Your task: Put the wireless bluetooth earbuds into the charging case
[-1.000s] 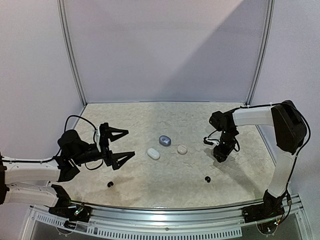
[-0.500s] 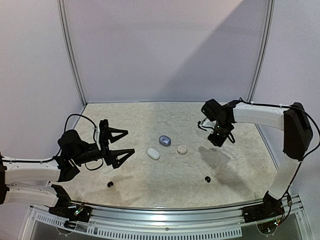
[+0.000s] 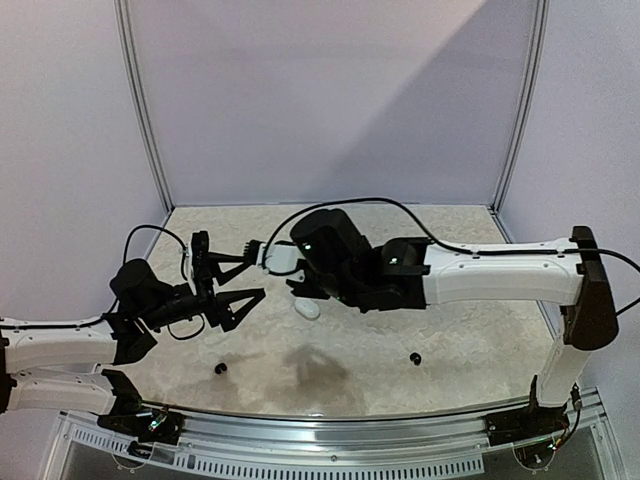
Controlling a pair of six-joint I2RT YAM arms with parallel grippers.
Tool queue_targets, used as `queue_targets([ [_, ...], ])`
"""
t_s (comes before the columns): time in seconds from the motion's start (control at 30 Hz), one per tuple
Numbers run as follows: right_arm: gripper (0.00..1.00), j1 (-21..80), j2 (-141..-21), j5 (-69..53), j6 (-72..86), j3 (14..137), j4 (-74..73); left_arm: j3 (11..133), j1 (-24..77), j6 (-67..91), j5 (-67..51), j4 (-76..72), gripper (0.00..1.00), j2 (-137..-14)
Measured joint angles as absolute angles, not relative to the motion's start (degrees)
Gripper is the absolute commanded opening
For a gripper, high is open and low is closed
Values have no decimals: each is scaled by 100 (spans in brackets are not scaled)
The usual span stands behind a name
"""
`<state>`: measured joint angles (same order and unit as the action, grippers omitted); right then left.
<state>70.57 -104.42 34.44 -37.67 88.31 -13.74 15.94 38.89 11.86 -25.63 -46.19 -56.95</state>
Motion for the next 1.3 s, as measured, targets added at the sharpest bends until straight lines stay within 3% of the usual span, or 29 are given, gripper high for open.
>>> queue_targets([
  [0.47,0,7201,-10982,3214,-4296,9035,-766,1594,3887,1234,-2493,-4560,94,-5524],
  [0.8,0,7214,-10836,2906,-4366,8868,-578,1594,3879,1273,-2493,-4554,83,-5527],
  [1.1,0,7269,-10506,2318,-4512,8499,-550,1638,3822,1372,-2502,-4552,54,-5629],
  [1.3,0,7310,-10429,2300,-4657,8499,-381,1688,3822,1321,-2635,-4532,53,-5739],
])
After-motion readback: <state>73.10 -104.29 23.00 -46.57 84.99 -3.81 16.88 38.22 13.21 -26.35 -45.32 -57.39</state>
